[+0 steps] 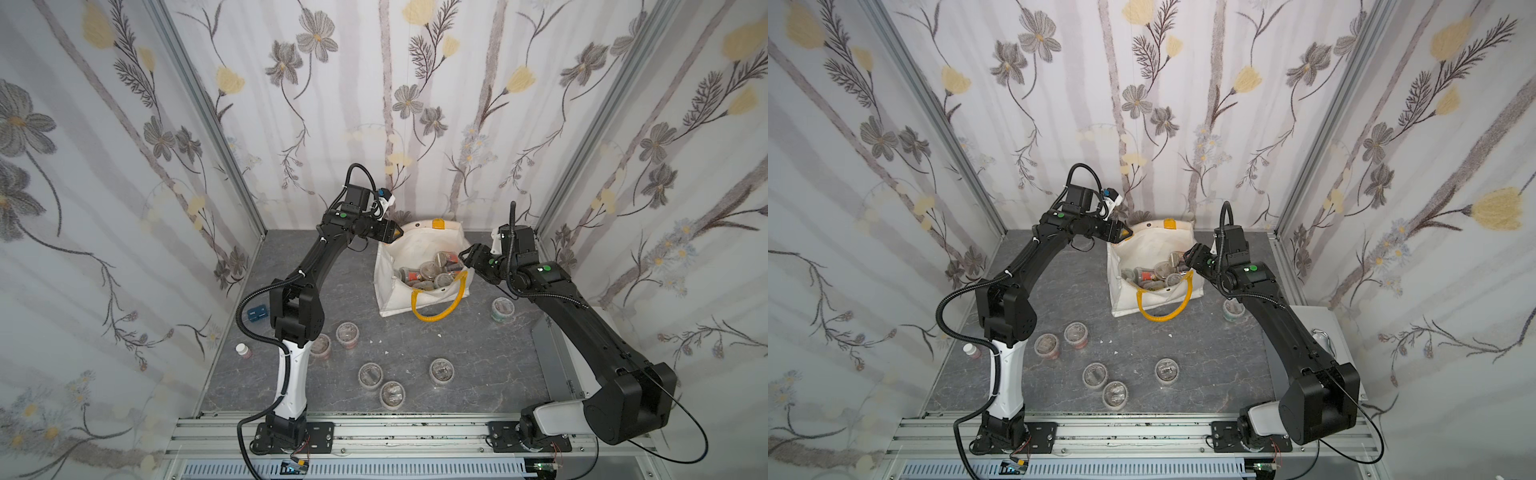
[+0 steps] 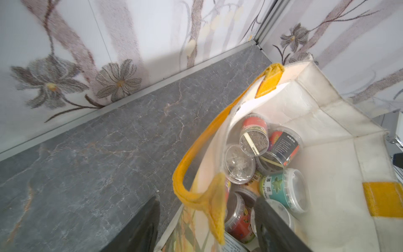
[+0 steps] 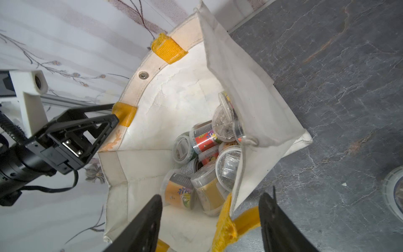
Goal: Take out the seed jars from the canvas bag
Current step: Adjust the canvas bag at the center of the board.
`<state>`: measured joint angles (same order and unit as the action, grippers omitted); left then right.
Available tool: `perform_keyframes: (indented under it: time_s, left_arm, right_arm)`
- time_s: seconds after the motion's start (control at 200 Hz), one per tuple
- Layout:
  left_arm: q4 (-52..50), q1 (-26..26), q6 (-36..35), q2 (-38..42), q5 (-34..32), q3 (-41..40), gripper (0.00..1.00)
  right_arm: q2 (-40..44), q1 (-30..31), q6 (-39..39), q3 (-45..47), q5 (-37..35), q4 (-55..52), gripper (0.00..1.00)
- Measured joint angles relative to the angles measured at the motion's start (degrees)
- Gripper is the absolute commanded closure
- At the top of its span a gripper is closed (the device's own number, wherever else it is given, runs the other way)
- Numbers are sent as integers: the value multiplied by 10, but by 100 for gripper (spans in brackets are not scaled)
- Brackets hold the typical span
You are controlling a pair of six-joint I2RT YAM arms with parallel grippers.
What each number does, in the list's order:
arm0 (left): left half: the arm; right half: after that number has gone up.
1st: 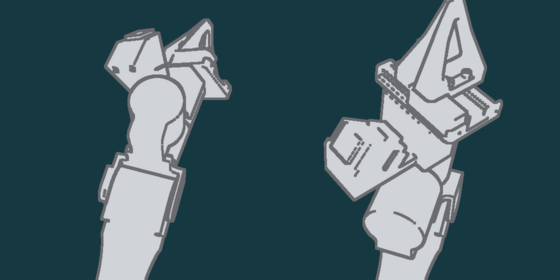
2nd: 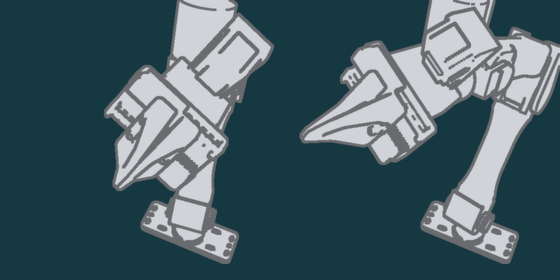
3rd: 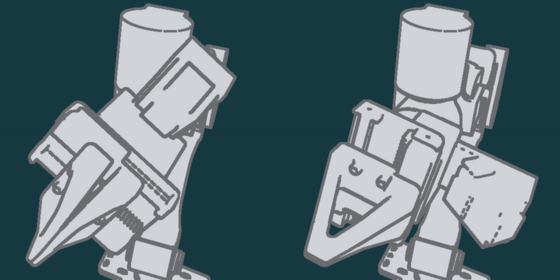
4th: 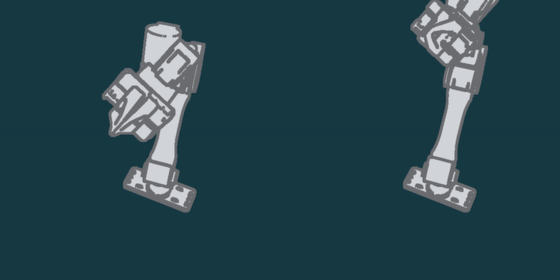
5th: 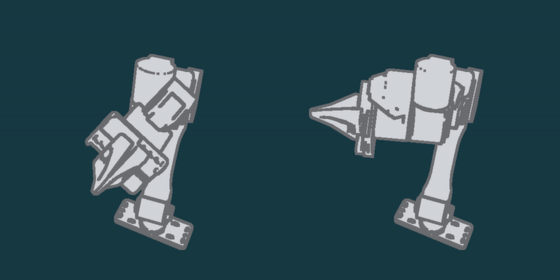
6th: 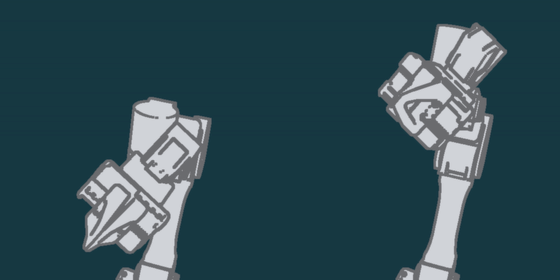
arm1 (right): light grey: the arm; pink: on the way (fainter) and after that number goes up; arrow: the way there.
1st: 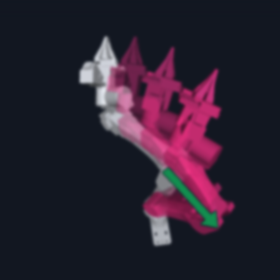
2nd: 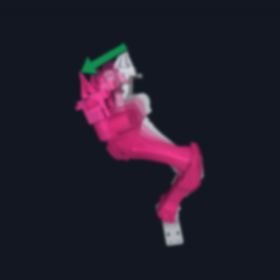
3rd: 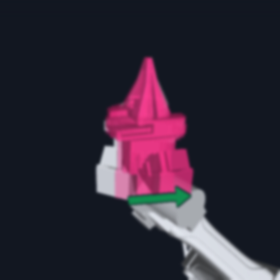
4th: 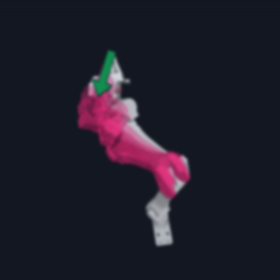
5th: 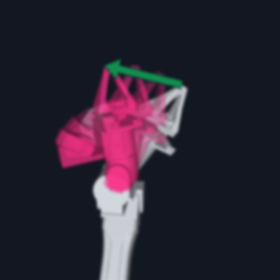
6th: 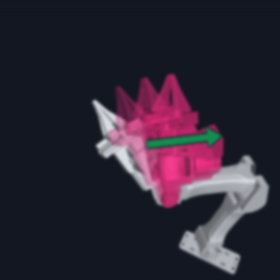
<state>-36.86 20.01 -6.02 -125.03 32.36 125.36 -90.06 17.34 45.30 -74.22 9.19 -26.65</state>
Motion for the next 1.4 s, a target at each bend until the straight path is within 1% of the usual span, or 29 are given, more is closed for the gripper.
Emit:
perform_keyframes:
  time_s: [0.055, 0.12, 0.17, 0.29, 0.38, 0.465, 0.585, 0.709, 0.714, 0.734, 0.754, 0.784, 0.859, 0.969, 1.014, 1.104, 1.179, 1.249, 1.309, 1.354, 1.399]
  left_arm:
    - [-4, 2, 0, 0, 8, -3, 49]
    - [-6, 3, 3, 3, 17, -14, 61]
    - [-7, 3, 9, 9, 24, -28, 69]
    - [11, 6, 40, 38, 53, -81, 83]
    - [36, 10, 67, 61, 79, -125, 83]
    - [56, 16, 101, 90, 90, -175, 83]
    - [108, 38, 149, 153, 90, -263, 82]
    - [166, 65, 214, 197, 91, -332, 80]
    - [168, 66, 216, 198, 91, -334, 80]
    - [178, 70, 228, 202, 91, -343, 80]
    - [188, 73, 241, 206, 90, -351, 82]
    - [200, 77, 259, 212, 87, -361, 83]
    - [212, 85, 292, 223, 66, -374, 83]
    - [217, 87, 323, 242, 20, -384, 84]
    - [221, 87, 335, 251, 7, -392, 85]
    - [229, 91, 354, 266, -8, -413, 86]
    - [239, 98, 364, 279, -13, -438, 88]
    - [246, 104, 368, 286, -14, -454, 89]
    - [250, 107, 376, 290, -15, -463, 89]
    - [258, 109, 384, 294, -17, -469, 89]
    - [268, 112, 396, 298, -22, -478, 88]
  right_arm:
    - [-23, -1, 12, -8, -2, 1, 55]
    - [-56, -1, 14, -25, -4, -1, 69]
    - [-78, -2, 7, -46, -13, -6, 77]
    - [-123, -6, -33, -111, -34, -12, 86]
    - [-151, -8, -77, -162, -57, -20, 93]
    - [-178, -12, -123, -205, -65, -20, 100]
    - [-210, -18, -188, -245, -67, -16, 100]
    - [-239, -21, -244, -292, -67, -17, 100]
    - [-240, -21, -246, -295, -67, -17, 100]
    - [-244, -22, -252, -303, -67, -16, 94]
    - [-248, -24, -257, -314, -67, -19, 79]
    - [-253, -25, -261, -328, -67, -20, 65]
    - [-260, -35, -259, -363, -71, -33, 53]
    - [-241, -45, -238, -364, -83, -58, 47]
    - [-219, -44, -228, -339, -82, -68, 46]
    - [-167, -35, -214, -272, -55, -83, 42]
    - [-130, -12, -216, -222, -39, -89, 40]
    - [-107, 20, -220, -185, -23, -90, 39]
    - [-96, 45, -220, -160, -3, -94, 39]
    - [-93, 56, -220, -145, -1, -99, 37]
    - [-93, 62, -214, -134, -2, -109, 34]
